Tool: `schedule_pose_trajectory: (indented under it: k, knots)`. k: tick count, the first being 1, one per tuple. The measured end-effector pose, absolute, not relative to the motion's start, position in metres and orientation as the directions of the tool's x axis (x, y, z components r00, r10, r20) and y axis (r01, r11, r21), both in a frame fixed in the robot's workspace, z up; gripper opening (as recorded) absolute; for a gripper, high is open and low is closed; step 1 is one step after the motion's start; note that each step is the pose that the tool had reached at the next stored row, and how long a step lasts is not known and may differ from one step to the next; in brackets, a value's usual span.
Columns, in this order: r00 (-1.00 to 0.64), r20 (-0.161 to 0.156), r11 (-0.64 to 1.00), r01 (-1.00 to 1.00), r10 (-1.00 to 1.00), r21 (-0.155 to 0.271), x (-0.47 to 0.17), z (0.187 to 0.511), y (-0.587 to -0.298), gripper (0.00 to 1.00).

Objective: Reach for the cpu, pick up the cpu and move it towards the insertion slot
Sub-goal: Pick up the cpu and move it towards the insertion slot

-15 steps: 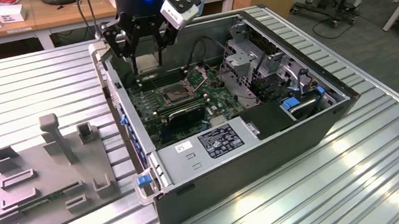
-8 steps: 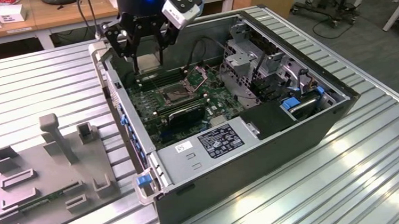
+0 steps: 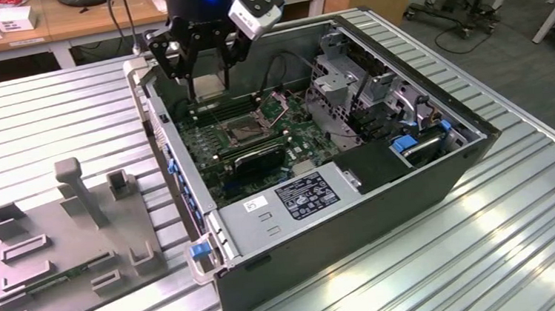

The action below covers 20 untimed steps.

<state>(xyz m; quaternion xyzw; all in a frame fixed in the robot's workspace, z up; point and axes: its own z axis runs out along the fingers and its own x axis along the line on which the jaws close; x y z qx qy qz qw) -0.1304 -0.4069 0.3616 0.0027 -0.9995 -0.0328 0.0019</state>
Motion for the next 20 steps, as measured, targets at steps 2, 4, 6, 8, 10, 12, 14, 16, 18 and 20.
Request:
schedule_pose_trajectory:
  k: [2,4,6,8,10,12,14,16,18,20]
  knots:
    - [-1.000,0.004,0.998,-0.005,-0.006,0.066,-0.1301,0.3616,-0.4069,0.55]
    - [-1.000,0.004,0.998,-0.005,-0.006,0.066,-0.1297,0.3616,-0.4069,0.55]
    - [-1.000,0.004,0.998,-0.005,-0.006,0.066,-0.1297,0.3616,-0.4069,0.55]
    - [-1.000,0.004,0.998,-0.006,-0.006,0.066,-0.1289,0.3616,-0.4067,0.55]
    - [-1.000,0.003,0.998,-0.005,-0.006,0.066,-0.1288,0.3616,-0.4066,0.55]
    - [-1.000,0.003,0.998,-0.005,-0.005,0.066,-0.1285,0.3615,-0.4063,0.55]
    - [-1.000,0.003,0.998,-0.005,-0.005,0.066,-0.1282,0.3614,-0.4061,0.55]
    - [-1.000,0.004,0.998,-0.005,-0.006,0.066,-0.1279,0.3613,-0.4059,0.55]
    - [-1.000,0.004,0.998,-0.005,-0.006,0.066,-0.1275,0.3612,-0.4057,0.55]
    - [-1.000,0.004,0.998,-0.005,-0.006,0.066,-0.1269,0.3612,-0.4055,0.55]
